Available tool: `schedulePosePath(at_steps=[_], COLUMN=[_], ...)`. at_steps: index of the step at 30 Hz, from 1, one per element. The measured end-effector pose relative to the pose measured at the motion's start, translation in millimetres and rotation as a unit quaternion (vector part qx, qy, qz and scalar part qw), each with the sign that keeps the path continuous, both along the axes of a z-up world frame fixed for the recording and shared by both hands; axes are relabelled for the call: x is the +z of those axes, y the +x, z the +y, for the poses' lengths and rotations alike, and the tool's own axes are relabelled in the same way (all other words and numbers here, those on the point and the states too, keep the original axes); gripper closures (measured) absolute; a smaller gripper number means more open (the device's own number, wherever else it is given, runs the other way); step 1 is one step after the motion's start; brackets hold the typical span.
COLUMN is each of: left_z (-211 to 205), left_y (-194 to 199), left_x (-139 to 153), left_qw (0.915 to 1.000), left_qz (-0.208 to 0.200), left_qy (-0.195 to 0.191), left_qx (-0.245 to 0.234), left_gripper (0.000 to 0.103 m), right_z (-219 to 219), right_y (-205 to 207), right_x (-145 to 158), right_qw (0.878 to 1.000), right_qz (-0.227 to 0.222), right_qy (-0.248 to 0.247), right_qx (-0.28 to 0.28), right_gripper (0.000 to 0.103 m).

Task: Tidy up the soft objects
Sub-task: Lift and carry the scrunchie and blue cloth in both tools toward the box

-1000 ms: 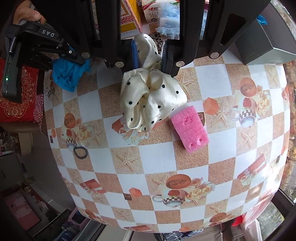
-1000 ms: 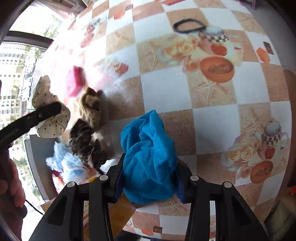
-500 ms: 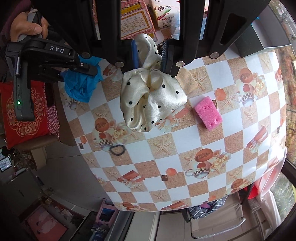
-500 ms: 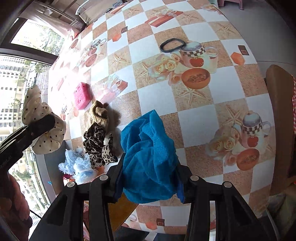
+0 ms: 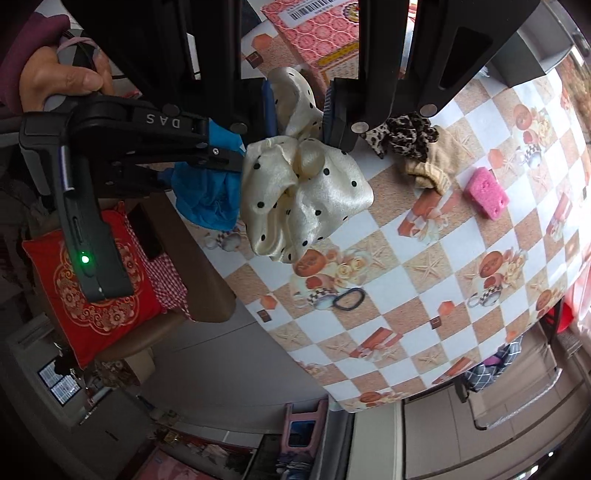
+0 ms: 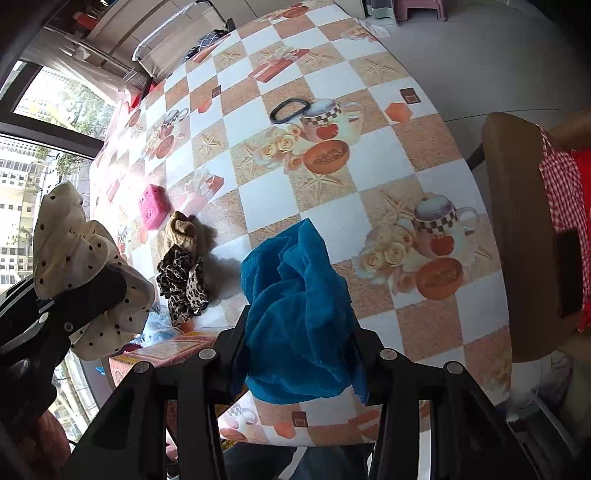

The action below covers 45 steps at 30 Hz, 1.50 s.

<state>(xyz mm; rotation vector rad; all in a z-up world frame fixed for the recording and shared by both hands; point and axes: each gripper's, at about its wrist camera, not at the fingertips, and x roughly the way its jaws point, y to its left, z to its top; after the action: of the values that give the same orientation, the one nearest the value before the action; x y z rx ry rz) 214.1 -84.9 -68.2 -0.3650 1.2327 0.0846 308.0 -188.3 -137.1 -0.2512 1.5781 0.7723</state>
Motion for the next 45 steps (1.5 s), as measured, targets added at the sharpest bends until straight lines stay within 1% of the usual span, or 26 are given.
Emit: schedulePosePath(at_steps=[7, 15, 21, 24, 27, 31, 36, 40, 45], left_z=[-42, -76, -95, -103, -107, -107, -97, -85, -67], left_y=[-7, -32, -59, -77, -97, -123, -150, -172, -198], left_x=[9, 12, 12, 10, 6, -3, -9, -9, -7], left_qw=[0.9983, 0.9932, 0.9867, 0.9821, 0.9792, 0.9796, 0.9823, 0.9854, 0.9906], left_qz=[-0.012, -0.018, -0.014, -0.009, -0.002, 0.011, 0.019, 0.019, 0.018], left_qy=[-0.016, -0.032, -0.039, -0.038, -0.038, -0.037, -0.035, -0.030, -0.027], left_qx=[-0.054, -0.110, -0.157, -0.184, -0.199, -0.197, -0.183, -0.167, -0.133], left_gripper=[0.080, 0.080, 0.080, 0.080, 0.080, 0.080, 0.080, 0.080, 0.080], right_z=[-38, -73, -85, -87, -86, -81, -67, -53, -33], right_y=[-6, -22, -41, -54, -69, -90, -119, -146, -177], right_x=[9, 13, 11, 8, 5, 3, 2, 1, 3], right_qw=[1.000, 0.998, 0.998, 0.998, 0.998, 0.998, 0.997, 0.995, 0.989], right_qz=[-0.013, -0.029, -0.027, -0.022, -0.017, -0.010, -0.002, 0.007, 0.007], right_qy=[-0.014, -0.035, -0.048, -0.054, -0.059, -0.062, -0.062, -0.061, -0.056], right_qx=[-0.024, -0.036, -0.035, -0.027, -0.014, 0.002, 0.035, 0.076, 0.136], right_gripper=[0.057, 0.057, 0.057, 0.057, 0.057, 0.057, 0.057, 0.057, 0.057])
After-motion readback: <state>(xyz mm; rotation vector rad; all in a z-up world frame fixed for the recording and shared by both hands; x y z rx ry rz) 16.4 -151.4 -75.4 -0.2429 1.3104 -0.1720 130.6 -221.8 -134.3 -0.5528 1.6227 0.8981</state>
